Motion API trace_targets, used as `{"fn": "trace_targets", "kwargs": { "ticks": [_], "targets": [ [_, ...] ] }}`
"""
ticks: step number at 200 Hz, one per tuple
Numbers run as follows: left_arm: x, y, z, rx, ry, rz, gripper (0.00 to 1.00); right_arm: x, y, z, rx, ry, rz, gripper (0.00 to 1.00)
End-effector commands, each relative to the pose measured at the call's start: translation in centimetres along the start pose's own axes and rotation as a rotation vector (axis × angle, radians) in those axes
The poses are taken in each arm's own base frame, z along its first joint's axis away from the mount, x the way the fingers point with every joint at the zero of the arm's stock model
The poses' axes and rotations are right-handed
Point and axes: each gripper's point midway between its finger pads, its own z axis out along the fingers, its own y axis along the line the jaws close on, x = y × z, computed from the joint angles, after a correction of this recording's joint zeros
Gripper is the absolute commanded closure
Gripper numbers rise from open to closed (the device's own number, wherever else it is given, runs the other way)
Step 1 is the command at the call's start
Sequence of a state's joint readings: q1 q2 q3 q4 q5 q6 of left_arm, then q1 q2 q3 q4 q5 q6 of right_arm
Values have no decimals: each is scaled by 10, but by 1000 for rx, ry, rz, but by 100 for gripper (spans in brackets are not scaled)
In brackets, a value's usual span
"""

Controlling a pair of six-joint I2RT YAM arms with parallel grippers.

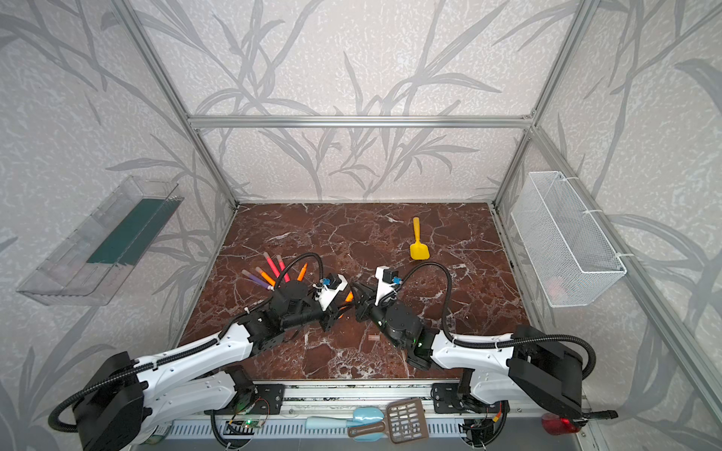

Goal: Insert the pens into the pen caps

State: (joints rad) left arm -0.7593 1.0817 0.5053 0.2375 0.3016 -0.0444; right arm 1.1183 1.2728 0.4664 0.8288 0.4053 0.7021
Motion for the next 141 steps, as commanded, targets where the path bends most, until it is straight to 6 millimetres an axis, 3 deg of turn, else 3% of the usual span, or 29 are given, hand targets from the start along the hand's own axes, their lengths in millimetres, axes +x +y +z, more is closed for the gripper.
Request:
{"fn": "trace_targets", "kwargs": {
  "ticks": [1,40,63,76,105,141],
  "targets": [
    [-158,91,-68,-449,-598,-124,100,139,-16,-37,94,560,-3,100],
    [-159,96,-62,-493,-594,-109,100,152,-25,-25,180,563,39,100],
    [-160,95,-62,-467,-590,-121,100,164,1,-19,-9,593,-34,100],
    [-161,96,-63,-449,-581,-136,100,155,22,-21,-200,488,-26,100],
    [-162,94,-72,-388,-588,-150,100,141,16,-35,-319,364,-68,100],
    [-162,98,-85,-399,-618,-169,100,148,3,-30,-202,430,-90,100]
  ]
}}
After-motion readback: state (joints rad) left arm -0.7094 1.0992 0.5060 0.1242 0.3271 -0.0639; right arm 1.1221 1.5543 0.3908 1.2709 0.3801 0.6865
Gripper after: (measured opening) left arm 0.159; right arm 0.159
